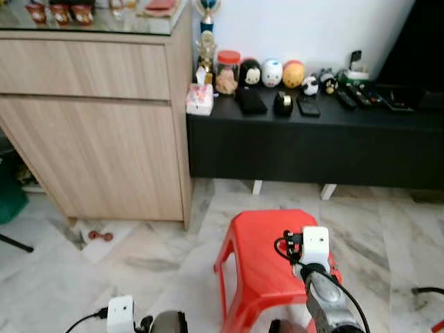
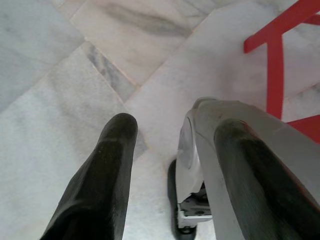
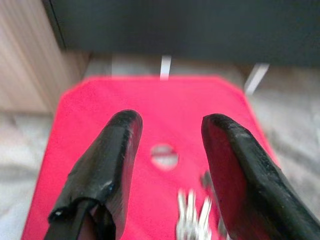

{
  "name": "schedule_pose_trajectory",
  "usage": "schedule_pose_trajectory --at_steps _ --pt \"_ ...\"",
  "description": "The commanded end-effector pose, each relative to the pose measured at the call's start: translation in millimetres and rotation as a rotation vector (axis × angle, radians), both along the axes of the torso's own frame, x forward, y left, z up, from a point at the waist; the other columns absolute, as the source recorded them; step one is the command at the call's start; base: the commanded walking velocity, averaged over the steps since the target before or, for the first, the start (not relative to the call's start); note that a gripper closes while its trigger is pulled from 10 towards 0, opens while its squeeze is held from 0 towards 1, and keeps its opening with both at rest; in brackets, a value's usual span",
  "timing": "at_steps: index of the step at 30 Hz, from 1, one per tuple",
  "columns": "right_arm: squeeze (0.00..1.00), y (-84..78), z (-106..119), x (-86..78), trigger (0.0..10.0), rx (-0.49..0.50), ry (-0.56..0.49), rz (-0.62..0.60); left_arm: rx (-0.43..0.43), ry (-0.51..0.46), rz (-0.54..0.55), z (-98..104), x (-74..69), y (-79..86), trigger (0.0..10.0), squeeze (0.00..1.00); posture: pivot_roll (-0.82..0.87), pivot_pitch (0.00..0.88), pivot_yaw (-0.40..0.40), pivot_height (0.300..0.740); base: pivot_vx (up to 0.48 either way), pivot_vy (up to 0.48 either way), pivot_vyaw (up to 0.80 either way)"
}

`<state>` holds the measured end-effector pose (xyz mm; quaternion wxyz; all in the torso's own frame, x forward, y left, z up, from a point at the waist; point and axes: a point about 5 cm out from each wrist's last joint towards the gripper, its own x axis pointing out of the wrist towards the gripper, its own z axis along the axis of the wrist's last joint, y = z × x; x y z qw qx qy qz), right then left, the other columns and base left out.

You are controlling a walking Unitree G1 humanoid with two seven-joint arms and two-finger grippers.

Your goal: Hang keys on a hook

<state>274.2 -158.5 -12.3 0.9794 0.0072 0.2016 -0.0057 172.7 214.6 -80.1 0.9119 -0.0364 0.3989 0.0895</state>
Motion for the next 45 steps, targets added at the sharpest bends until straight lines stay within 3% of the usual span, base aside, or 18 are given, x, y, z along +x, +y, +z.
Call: schedule_pose_trajectory --at_steps 1,3,10,19,32,34,37,45 --pt "0.0 -4.4 -6.8 -4.0 10.0 0.032 0.063 -0.023 -0.038 0.119 -0.03 -15.1 -25.8 -14.2 10.0 0.0 0.03 0.005 -0.085 0.612 0.0 0.0 0.0" --pt "0.0 -2.9 -8.8 -3.2 10.0 0.099 0.099 -0.037 -0.038 0.121 -0.028 -15.8 -28.0 -14.0 10.0 0.0 0.03 0.006 -0.083 0.612 0.0 0.0 0.0" --pt "0.0 2.1 -10.1 1.4 10.0 0.086 0.178 0.043 -0.034 0.105 -0.03 -13.3 -23.0 -10.7 10.0 0.0 0.03 0.01 -0.078 0.612 0.0 0.0 0.0" --pt "0.0 -1.9 -10.7 4.4 10.0 0.052 0.241 0.031 -0.027 0.08 -0.032 -9.3 -15.1 -7.0 10.0 0.0 0.05 0.033 -0.072 0.612 0.0 0.0 0.0" --pt "0.0 0.2 -4.4 10.6 10.0 0.021 0.196 0.042 -0.006 0.108 -0.095 -13.2 -27.9 -5.1 10.0 0.0 0.07 0.091 -0.057 0.612 0.0 0.0 0.0" --pt "0.0 4.1 -4.6 10.3 10.0 0.03 0.192 0.038 0.005 0.12 -0.095 -14.2 -39.9 7.8 10.0 0.0 0.07 0.116 -0.05 0.612 0.0 0.0 0.0" --pt "0.0 5.3 -3.6 11.1 10.0 0.036 0.182 0.022 0.012 0.122 -0.098 -14.0 -43.4 12.8 10.0 0.0 0.07 0.129 -0.048 0.612 0.0 0.0 0.0" --pt "0.0 7.2 -1.8 12.5 10.0 0.044 0.167 0.022 0.018 0.121 -0.105 -14.3 -45.9 13.5 10.0 0.0 0.08 0.153 -0.047 0.612 0.0 0.0 0.0"
